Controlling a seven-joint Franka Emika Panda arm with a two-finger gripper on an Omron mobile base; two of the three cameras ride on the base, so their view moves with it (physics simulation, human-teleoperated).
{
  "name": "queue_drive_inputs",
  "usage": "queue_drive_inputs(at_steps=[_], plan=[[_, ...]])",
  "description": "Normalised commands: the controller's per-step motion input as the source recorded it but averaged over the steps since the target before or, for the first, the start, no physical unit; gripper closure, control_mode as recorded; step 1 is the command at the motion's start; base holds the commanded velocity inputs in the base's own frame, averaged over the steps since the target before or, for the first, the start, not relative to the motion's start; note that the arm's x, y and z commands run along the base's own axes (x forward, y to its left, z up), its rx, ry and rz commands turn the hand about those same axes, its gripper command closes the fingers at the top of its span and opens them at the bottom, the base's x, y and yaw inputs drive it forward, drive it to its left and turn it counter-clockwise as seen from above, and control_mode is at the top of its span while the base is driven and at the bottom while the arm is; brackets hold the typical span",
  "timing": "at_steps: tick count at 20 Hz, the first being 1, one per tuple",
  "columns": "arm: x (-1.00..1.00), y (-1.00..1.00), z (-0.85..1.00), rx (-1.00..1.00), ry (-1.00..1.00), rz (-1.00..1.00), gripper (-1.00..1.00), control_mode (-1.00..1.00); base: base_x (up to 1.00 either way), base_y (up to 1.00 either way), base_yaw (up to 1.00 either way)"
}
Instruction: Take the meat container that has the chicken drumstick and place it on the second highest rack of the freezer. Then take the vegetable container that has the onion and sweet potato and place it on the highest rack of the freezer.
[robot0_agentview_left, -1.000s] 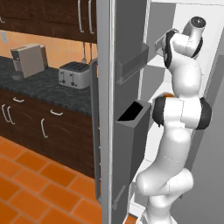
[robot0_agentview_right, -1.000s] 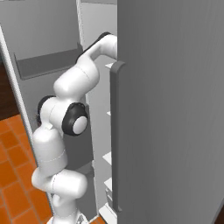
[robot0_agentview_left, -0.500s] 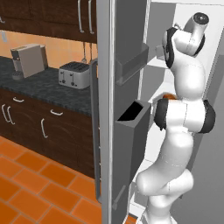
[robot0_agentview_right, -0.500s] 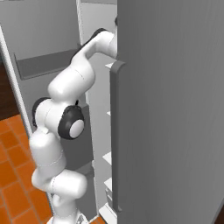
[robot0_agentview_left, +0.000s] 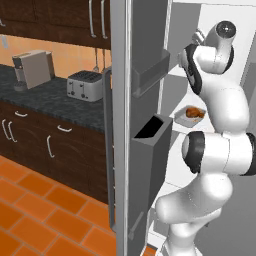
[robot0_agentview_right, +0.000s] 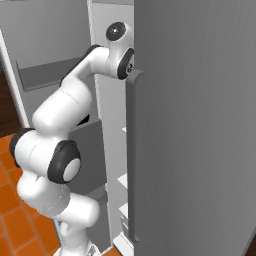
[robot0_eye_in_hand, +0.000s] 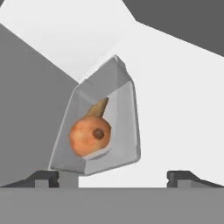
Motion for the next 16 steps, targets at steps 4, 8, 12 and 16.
queue_drive_inputs(at_steps=[4,8,12,16], plan=[[-0.66,0.44,-0.01,-0.05,-0.12,-0.09,-1.0,-1.0,0.0,0.0,0.0],[-0.97,0.08,0.02,0.0,-0.04,-0.1,-1.0,-1.0,0.0,0.0,0.0],[-1.0,0.0,0.11,0.0,0.0,-0.1,-1.0,-1.0,0.0,0.0,0.0],[-1.0,0.1,0.21,0.0,0.0,-0.1,-1.0,-1.0,0.0,0.0,0.0]])
